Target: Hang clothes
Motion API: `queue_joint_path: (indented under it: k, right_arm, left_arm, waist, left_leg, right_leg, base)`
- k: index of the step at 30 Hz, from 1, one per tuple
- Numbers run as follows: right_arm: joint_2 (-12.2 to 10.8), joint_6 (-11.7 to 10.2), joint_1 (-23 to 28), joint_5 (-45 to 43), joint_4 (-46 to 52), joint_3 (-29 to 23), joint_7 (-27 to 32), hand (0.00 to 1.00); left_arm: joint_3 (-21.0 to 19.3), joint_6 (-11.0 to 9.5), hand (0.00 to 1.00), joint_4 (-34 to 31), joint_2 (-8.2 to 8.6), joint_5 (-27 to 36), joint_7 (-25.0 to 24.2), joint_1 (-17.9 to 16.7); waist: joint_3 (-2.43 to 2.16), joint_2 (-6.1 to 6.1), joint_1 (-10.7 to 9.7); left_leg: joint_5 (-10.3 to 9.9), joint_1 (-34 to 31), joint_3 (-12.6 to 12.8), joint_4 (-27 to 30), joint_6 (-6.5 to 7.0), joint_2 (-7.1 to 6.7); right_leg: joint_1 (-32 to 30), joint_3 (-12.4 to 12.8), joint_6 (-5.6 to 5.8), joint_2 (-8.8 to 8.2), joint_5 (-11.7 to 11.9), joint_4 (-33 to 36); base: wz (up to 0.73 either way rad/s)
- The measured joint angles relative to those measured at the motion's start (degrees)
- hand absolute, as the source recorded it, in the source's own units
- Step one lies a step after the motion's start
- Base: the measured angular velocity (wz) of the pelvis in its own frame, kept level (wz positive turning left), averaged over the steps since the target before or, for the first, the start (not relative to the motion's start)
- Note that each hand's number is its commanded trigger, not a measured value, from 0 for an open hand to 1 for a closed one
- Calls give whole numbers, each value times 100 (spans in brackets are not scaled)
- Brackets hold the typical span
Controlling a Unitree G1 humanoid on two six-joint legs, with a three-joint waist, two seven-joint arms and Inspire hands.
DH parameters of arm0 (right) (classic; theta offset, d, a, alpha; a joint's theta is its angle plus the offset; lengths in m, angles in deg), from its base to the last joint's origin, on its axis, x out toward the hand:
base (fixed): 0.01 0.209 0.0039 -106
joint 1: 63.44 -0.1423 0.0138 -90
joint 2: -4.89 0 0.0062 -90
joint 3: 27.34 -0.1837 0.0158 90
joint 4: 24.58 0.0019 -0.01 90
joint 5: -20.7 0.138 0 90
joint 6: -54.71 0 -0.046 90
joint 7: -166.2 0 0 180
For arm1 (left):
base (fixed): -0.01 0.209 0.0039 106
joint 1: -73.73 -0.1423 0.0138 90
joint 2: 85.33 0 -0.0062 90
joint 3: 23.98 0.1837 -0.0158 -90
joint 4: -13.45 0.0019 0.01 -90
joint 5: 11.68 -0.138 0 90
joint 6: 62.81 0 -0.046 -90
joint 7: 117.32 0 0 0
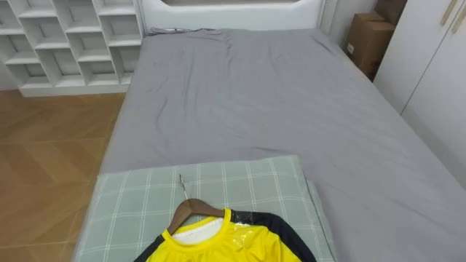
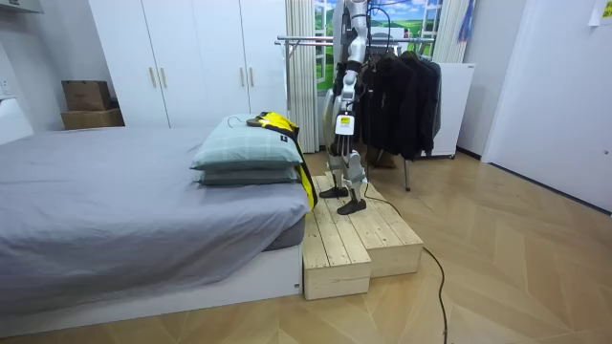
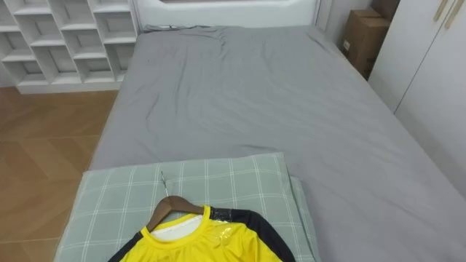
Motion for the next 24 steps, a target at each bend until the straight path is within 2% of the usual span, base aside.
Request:
queue_joint_path:
  k: [24]
  right_arm:
    - [-4,0,0,-24,0,8,-173,0]
  left_arm:
    - [-3,-9,0,0,0,14,91,5]
  waist:
    - [-12,-72,0]
  left_leg:
    - [0,-9,0,-7,0,2]
  right_leg:
    - [-3,-9,0,0,0,-7]
  base:
    - [0]
